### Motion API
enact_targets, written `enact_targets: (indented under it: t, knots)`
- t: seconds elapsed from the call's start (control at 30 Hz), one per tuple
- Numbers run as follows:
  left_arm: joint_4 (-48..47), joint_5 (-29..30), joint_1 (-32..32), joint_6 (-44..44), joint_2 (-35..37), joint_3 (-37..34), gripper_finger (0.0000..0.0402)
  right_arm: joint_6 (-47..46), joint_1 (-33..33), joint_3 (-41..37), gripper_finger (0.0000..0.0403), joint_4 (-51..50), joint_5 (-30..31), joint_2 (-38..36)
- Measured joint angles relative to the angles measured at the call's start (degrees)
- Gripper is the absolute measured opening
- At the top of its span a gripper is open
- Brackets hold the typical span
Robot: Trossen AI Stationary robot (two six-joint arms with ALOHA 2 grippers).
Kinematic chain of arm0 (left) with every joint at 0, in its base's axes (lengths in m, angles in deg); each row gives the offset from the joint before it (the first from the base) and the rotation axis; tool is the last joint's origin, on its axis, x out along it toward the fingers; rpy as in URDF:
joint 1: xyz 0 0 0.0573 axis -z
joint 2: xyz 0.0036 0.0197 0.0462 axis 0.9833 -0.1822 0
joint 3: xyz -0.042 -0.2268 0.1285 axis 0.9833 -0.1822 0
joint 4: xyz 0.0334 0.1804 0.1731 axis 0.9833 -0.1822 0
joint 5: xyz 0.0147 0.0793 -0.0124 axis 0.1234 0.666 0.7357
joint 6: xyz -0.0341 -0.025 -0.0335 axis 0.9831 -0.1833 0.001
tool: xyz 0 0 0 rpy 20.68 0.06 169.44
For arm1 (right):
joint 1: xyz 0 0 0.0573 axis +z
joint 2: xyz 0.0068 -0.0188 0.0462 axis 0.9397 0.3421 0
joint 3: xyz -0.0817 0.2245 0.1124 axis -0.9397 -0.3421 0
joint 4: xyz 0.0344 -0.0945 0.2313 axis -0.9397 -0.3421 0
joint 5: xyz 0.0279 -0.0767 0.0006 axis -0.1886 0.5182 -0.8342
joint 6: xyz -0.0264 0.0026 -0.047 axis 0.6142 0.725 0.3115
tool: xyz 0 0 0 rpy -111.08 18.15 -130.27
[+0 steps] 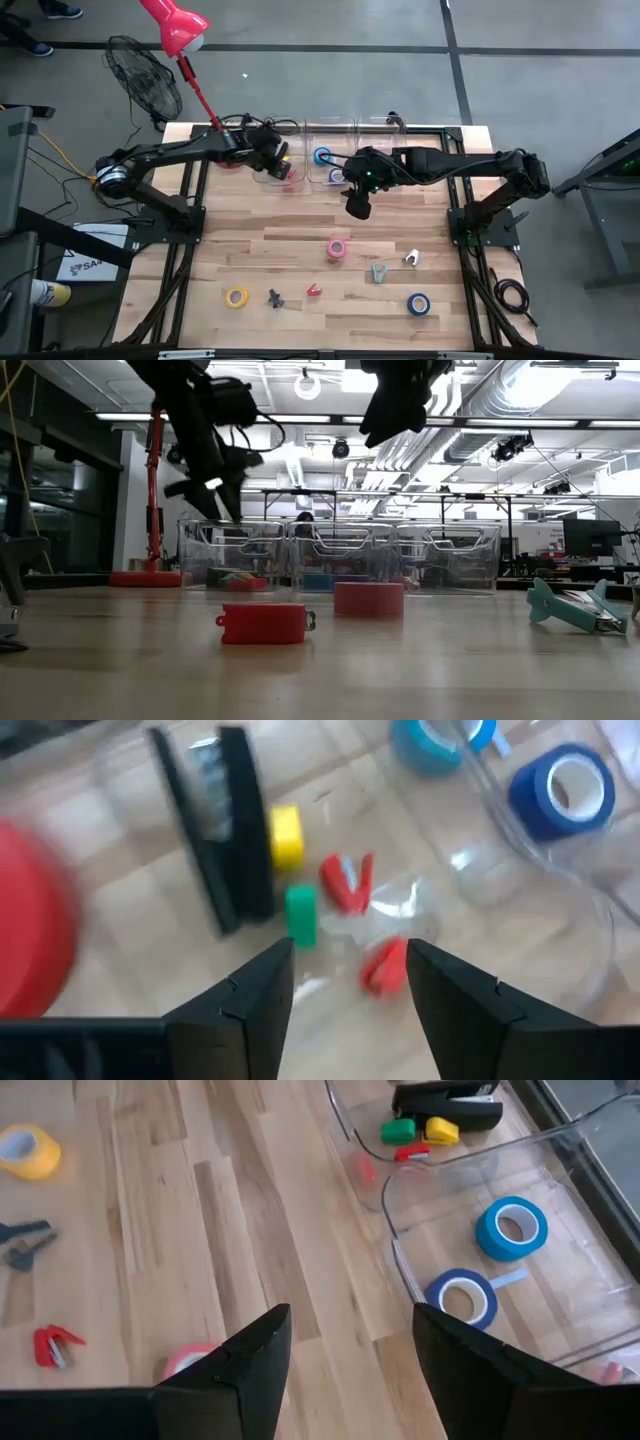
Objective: Pick and place Stapler, Stapler remover, tape
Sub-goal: Put the yellow tape into the middle transparent bin
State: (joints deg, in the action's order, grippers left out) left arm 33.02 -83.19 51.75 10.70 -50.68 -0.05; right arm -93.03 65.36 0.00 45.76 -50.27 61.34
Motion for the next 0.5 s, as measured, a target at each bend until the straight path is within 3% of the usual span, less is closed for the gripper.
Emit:
enact_targets:
  t: [0.13,0.3,0.5]
  knots:
    - [-7.7,-4.8,2.1,-2.2,5.0,0.4,0.0172,2.1,0.0,0.0,0.0201,-1.8,0.2,0.0]
    - [-19.0,-7.5,8.9,-1.7,11.5,0.4,0.0157,5.6,-0.7,0.0,0.0201,-2.3,0.1,0.0]
    - [-24.8,-7.4,20.7,10.6,17.1,0.4,0.0151,10.7,-2.7,0.0,0.0201,-2.2,0.1,0.0]
